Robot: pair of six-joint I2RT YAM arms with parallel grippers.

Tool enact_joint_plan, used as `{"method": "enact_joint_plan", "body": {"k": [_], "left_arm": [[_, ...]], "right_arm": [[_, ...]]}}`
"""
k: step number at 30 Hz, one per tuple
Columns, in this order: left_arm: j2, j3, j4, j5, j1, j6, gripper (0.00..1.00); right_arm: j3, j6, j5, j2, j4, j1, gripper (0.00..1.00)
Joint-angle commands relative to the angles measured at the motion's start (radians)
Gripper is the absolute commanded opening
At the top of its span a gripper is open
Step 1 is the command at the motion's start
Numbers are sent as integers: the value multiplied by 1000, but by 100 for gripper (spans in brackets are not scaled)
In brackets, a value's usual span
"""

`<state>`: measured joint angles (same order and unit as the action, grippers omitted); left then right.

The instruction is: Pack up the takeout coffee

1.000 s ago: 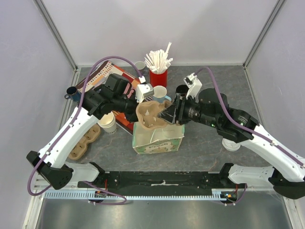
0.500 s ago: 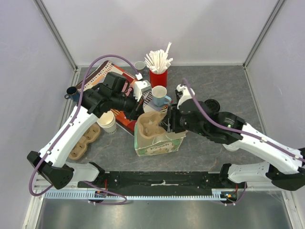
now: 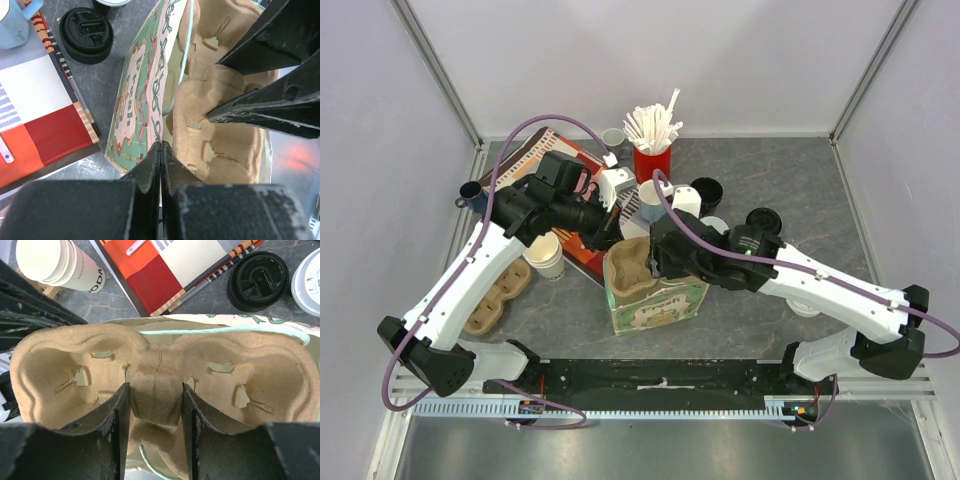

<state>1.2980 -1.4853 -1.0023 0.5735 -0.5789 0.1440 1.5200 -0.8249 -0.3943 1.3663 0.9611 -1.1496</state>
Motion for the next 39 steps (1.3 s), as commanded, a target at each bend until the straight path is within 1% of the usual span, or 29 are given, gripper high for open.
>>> {"method": "enact_joint_plan", "body": {"k": [1, 3, 4, 7, 10, 13, 14, 15, 17, 21, 24, 25, 26, 27, 29, 32, 35, 37, 39], "left_arm": [[-14, -9, 56, 49, -6, 6, 2], [-19, -4, 56, 45, -6, 8, 2], [-22, 0, 57, 20, -4, 11, 2], [-23, 2, 57, -35, 8, 35, 2], [-23, -4, 64, -52, 16, 46, 2], [-23, -6, 68, -72, 17, 46, 2], [-26, -7, 65, -61, 17, 45, 2], [-31, -10, 62, -19, 17, 43, 2], [-39, -4, 60, 25, 17, 20, 2], [-58, 37, 70, 63, 17, -17, 2], [-72, 48, 61, 59, 17, 20, 2], [-80, 49, 60, 45, 19, 54, 2], [-82, 51, 56, 28, 17, 72, 2], [-80, 54, 51, -10, 17, 118, 2], [-83, 60, 48, -46, 17, 158, 2], [-85, 62, 42, -67, 17, 215, 2], [-75, 37, 39, -72, 17, 206, 2], [-69, 20, 36, -38, 17, 164, 2], [-54, 7, 33, 17, 17, 105, 2]], "right_arm": [[17, 56, 17, 66, 60, -15, 0], [6, 49, 6, 68, 88, -15, 0], [-13, 47, 8, 57, 91, -15, 0], [-72, 64, 37, 21, 87, -16, 0], [-128, 89, 80, -25, 67, -22, 0], [-139, 105, 86, -33, 74, -27, 0], [-138, 109, 80, -29, 77, -25, 0], [-132, 110, 72, -13, 70, -27, 0], [-123, 121, 78, 10, 12, -27, 0], [-22, 138, 71, 132, -30, -32, 0], [28, 132, 38, 155, -18, -27, 0], [32, 126, 26, 151, -6, -25, 0], [34, 118, 3, 143, 33, -27, 0], [32, 90, -8, 120, 54, -24, 0], [23, 50, -20, 88, 108, -24, 0], [-30, -26, -23, 15, 128, -24, 0], [-81, -51, -34, -13, 116, -24, 0], [-101, -16, -29, 2, 73, -25, 0], [-98, 64, -6, 40, -25, -24, 0]]}}
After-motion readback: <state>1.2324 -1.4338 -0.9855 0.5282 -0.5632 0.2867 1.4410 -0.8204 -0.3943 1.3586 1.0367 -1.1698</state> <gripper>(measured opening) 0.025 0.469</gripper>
